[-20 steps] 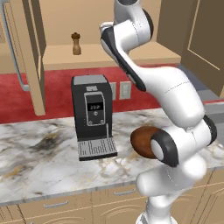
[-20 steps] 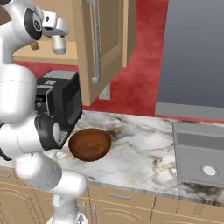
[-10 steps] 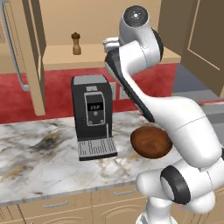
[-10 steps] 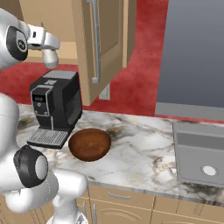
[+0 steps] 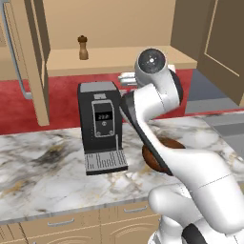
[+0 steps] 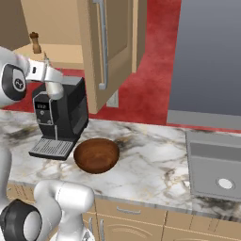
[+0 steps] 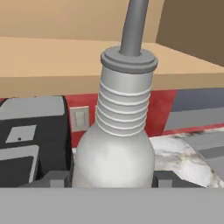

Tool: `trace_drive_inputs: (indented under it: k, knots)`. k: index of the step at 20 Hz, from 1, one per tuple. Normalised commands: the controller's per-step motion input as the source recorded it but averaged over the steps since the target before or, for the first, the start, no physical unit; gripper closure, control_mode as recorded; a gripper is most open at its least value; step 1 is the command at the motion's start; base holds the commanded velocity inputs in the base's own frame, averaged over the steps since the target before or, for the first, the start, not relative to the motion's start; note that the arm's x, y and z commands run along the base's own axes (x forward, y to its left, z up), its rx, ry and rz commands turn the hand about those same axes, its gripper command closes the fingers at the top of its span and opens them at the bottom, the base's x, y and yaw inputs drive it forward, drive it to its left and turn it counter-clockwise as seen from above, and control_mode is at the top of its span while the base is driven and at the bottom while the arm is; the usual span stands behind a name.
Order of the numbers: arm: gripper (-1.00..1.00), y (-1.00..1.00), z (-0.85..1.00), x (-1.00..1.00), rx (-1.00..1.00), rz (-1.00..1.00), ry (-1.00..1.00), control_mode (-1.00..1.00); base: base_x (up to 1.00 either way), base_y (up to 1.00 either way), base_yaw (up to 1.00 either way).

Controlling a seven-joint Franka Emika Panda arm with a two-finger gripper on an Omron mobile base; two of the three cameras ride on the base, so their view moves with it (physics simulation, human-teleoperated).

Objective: Retrieve the bottle and the shaker from the cabinet and place them next to the mixing bowl on the counter. Then add garlic from the fridge to the mixing bowl.

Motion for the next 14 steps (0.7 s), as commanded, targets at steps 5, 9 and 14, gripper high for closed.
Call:
trace_drive_inputs:
  k: [5,9,14]
  knots:
    - [1.00,0.00,-0.52,-0.19,0.00,-0.20,0.00,-1.00,0.00,0.00,0.00]
    - [1.00,-0.13,-0.48,-0.07,0.02,-0.23,0.03,-1.00,0.00,0.00,0.00]
    - [1.00,-0.59,-0.41,0.00,0.05,-0.33,0.00,-1.00,0.00,0.00,0.00]
